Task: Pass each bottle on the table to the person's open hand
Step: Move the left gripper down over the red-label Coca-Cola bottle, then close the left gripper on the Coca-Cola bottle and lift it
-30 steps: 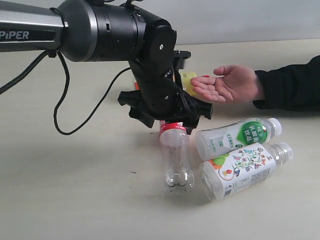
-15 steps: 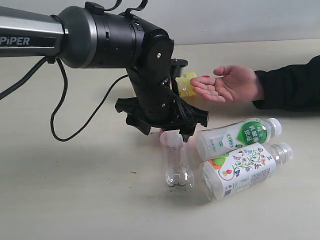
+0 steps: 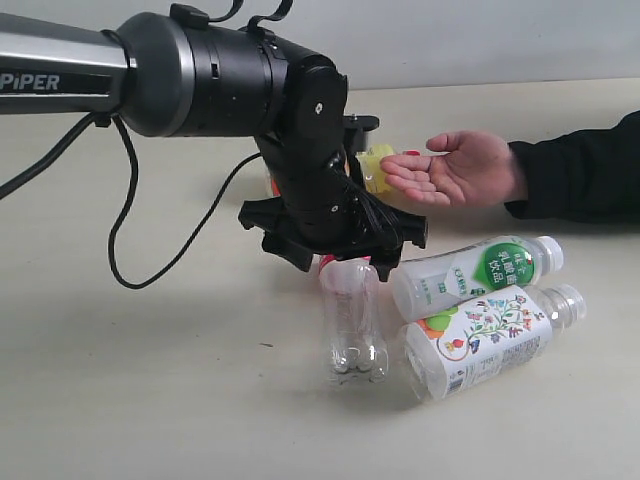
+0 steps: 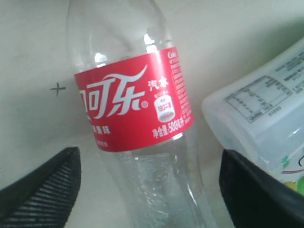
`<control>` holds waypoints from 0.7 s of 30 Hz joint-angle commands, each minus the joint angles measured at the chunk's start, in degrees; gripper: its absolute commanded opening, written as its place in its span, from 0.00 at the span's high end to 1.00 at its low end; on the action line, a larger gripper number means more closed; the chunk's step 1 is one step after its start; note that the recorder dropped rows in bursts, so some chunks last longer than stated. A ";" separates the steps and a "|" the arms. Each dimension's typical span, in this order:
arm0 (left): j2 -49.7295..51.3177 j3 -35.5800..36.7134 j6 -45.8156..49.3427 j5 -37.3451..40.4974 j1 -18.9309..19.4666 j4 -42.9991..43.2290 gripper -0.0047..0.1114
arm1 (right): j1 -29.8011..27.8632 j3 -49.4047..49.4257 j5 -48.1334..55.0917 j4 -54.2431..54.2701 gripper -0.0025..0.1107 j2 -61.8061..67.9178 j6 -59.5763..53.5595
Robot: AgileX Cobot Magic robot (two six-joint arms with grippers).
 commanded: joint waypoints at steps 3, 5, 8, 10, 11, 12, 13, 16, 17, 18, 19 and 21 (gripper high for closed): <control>-0.17 0.18 0.19 -0.36 -0.15 0.40 0.30 | -0.35 0.23 -0.54 0.00 0.98 -0.31 0.06; 0.59 0.18 0.19 -0.36 -0.15 0.40 0.30 | -0.35 0.23 -0.54 0.00 0.98 -0.31 0.06; 1.91 0.18 0.32 -0.46 -0.15 0.40 0.30 | -0.35 0.23 -0.54 0.00 0.98 -0.31 0.06; 2.69 0.18 0.64 -0.70 -0.15 0.40 0.30 | -0.35 0.23 -0.54 0.00 0.98 -0.31 0.06; 3.01 0.18 0.64 -0.84 -0.15 0.40 0.30 | -0.35 0.23 -0.54 0.00 0.98 -0.31 0.06; 3.27 0.18 0.64 -1.07 -0.15 0.40 0.30 | -0.35 0.23 -0.54 0.00 0.98 -0.31 0.06; 3.53 0.18 0.64 -1.13 -0.15 0.40 0.30 | -0.35 0.23 -0.54 0.00 0.98 -0.31 0.06; 3.78 0.18 0.64 -1.39 -0.15 0.40 0.30 | -0.35 0.23 -0.54 0.00 0.98 -0.31 0.06; 3.78 0.18 0.64 -1.39 -0.15 0.40 0.30 | -0.35 0.23 -0.54 0.00 0.98 -0.31 0.06; 3.78 0.18 0.64 -1.39 -0.15 0.40 0.30 | -0.35 0.23 -0.54 0.00 0.98 -0.31 0.06; 3.78 0.18 0.64 -1.39 -0.15 0.40 0.30 | -0.35 0.23 -0.54 0.00 0.98 -0.31 0.06; 3.78 0.18 0.64 -1.39 -0.15 0.40 0.30 | -0.35 0.23 -0.54 0.00 0.98 -0.31 0.06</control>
